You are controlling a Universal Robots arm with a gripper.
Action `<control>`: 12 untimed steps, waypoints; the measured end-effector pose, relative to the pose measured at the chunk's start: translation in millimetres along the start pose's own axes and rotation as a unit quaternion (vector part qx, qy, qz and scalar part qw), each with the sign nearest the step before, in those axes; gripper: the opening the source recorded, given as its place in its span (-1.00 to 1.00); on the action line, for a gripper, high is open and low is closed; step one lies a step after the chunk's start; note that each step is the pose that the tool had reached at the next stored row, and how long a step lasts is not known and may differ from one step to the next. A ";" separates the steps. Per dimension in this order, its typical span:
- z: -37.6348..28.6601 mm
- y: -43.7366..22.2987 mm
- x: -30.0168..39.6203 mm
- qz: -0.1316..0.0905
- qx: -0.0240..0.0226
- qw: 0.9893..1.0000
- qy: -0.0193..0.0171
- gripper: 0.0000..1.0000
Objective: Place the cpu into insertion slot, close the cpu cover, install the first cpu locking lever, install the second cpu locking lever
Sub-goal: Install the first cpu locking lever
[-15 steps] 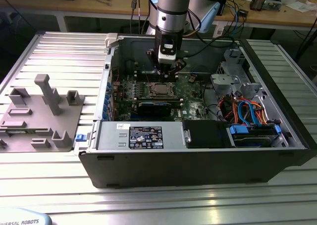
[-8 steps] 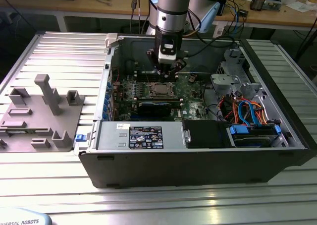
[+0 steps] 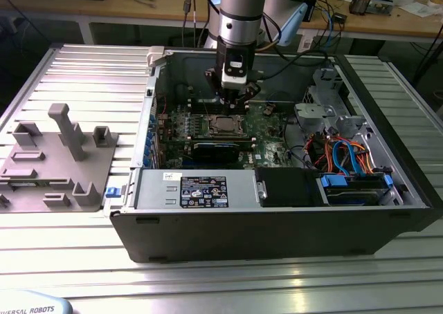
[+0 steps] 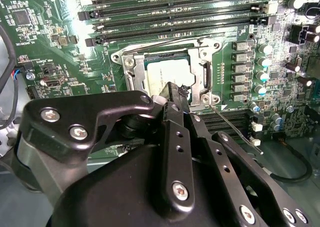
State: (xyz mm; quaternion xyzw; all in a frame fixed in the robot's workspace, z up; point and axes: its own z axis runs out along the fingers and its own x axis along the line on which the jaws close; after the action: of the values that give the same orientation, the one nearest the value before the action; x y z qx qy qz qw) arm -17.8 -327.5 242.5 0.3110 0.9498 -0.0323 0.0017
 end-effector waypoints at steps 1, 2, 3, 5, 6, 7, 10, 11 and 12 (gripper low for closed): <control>0.0 0.0 0.0 0.000 0.000 1.000 0.000 -0.79; 0.0 0.0 0.0 -0.001 0.000 1.000 0.000 -0.79; 0.0 0.0 0.0 -0.001 0.000 1.000 0.000 -0.79; 0.0 0.0 0.0 -0.002 0.000 1.000 0.000 -0.79; 0.0 0.0 0.0 -0.003 0.000 1.000 0.000 -0.79; 0.0 0.0 0.0 -0.003 0.000 1.000 0.000 -0.79; 0.0 0.0 0.0 -0.005 0.000 1.000 0.000 -0.79; 0.0 0.0 0.0 -0.005 0.000 1.000 0.000 -0.79; 0.0 0.0 0.0 -0.006 0.000 1.000 0.000 -0.79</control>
State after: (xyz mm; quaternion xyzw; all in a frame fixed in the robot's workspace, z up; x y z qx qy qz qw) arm -17.8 -327.5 242.5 0.3052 0.9518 -0.0323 0.0019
